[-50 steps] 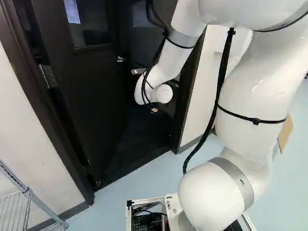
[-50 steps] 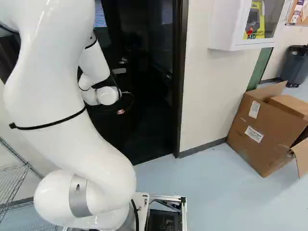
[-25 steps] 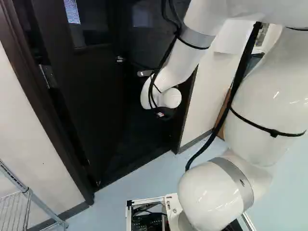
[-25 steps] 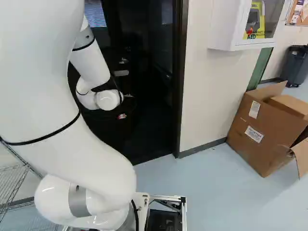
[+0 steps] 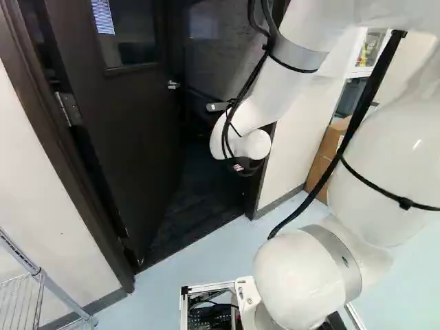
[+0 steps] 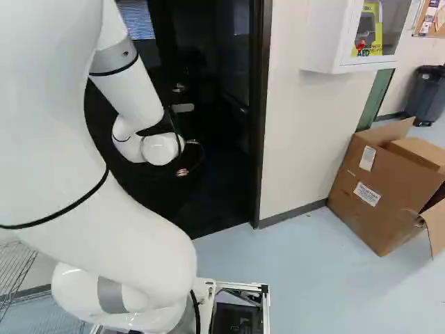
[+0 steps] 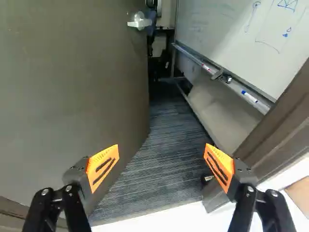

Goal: Open the door and move inside

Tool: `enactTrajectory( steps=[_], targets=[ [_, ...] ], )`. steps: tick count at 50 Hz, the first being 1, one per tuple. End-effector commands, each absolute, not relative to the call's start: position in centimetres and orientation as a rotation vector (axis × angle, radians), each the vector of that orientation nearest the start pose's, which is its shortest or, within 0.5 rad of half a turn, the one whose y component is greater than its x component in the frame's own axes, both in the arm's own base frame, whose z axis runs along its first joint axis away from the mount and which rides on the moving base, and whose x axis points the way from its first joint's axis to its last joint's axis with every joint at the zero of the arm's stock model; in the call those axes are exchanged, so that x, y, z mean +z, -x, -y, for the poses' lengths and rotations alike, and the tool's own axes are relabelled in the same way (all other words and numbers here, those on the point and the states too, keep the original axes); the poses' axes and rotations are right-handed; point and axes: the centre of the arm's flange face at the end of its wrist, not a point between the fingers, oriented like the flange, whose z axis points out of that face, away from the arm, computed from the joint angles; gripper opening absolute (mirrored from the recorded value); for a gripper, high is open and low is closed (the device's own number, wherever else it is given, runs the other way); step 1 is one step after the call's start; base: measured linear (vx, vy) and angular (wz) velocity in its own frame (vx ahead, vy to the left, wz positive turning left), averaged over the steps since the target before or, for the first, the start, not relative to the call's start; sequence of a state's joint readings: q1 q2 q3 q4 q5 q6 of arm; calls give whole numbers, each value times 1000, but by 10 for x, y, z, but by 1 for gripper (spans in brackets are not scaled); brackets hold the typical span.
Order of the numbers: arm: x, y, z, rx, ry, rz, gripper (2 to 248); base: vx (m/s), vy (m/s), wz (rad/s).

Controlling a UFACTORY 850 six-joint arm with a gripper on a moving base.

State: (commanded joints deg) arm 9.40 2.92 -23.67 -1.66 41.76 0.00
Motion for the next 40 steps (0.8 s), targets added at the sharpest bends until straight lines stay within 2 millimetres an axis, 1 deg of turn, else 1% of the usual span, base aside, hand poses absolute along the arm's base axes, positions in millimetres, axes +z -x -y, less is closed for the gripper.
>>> enactTrajectory(
  steps=[22,40],
  targets=[
    [406,-380,-35,-1734,2552,155,247,0,0,0],
    [405,-365,-10,-1758,2583,74,247,0,0,0]
  ],
)
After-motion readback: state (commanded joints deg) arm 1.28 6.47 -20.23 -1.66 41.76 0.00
